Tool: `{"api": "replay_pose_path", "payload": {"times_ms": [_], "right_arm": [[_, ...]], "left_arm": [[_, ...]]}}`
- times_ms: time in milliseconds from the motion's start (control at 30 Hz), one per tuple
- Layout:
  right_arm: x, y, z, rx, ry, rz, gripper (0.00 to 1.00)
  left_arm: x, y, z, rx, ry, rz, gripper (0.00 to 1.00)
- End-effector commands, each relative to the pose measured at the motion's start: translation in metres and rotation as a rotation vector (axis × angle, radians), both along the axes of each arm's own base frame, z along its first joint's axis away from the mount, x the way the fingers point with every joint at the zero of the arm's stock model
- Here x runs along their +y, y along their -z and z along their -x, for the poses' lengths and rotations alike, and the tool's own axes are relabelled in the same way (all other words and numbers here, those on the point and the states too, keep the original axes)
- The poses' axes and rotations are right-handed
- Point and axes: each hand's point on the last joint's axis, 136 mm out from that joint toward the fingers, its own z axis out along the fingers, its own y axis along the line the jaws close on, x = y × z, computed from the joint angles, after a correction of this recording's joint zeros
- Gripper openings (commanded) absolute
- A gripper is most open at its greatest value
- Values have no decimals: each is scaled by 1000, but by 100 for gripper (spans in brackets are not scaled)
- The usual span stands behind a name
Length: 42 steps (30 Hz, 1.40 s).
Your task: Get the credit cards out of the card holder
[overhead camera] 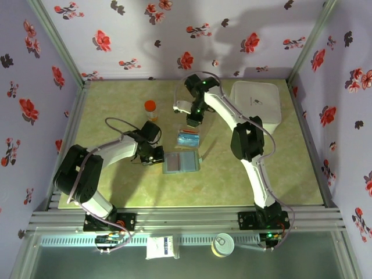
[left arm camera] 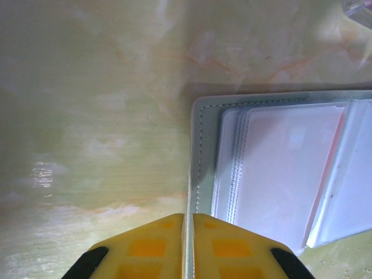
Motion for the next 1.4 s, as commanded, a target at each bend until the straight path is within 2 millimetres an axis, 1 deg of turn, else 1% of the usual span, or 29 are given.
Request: {"api": "replay_pose_path", "payload": {"times_ms": [0, 33, 100, 200, 300, 433, 567, 633, 733, 1000, 1167, 1267, 1367], "right_arm": [[5, -23, 5, 5, 24, -69, 17], [7, -23, 12, 31, 10, -79, 15], [11, -25, 26, 84, -13, -97, 8], [15, -24, 40, 138, -34, -112, 0], [16, -13, 48, 166, -37, -91, 0], [15, 3, 53, 184, -33, -57, 0], [11, 13, 44, 148, 0, -19, 0], [8, 14, 38, 119, 16, 2, 1], [4, 10, 28, 61, 36, 24, 3], [-2, -12, -3, -126, 92, 40, 4], [-1, -16, -13, -178, 114, 29, 5], [-3, -11, -16, -191, 124, 40, 5], [-5, -3, -14, -187, 123, 59, 5]], "left_arm": [[4, -10, -3, -29, 10, -11, 11], [4, -10, -3, -31, 11, -11, 11], [5, -10, -2, -29, 11, -12, 11], [5, -8, -2, -24, 9, -12, 11], [5, -7, 0, -21, 6, -11, 11], [6, -6, 1, -20, 1, -8, 11], [6, -5, 2, -18, 0, -7, 11], [7, -5, 2, -17, -1, -8, 11], [6, -4, 3, -15, 1, -8, 11], [7, -2, 3, -13, 0, -9, 11], [7, -2, 4, -13, 1, -7, 11], [7, -2, 4, -12, 1, -8, 11], [7, -1, 4, -9, 2, -9, 11]]}}
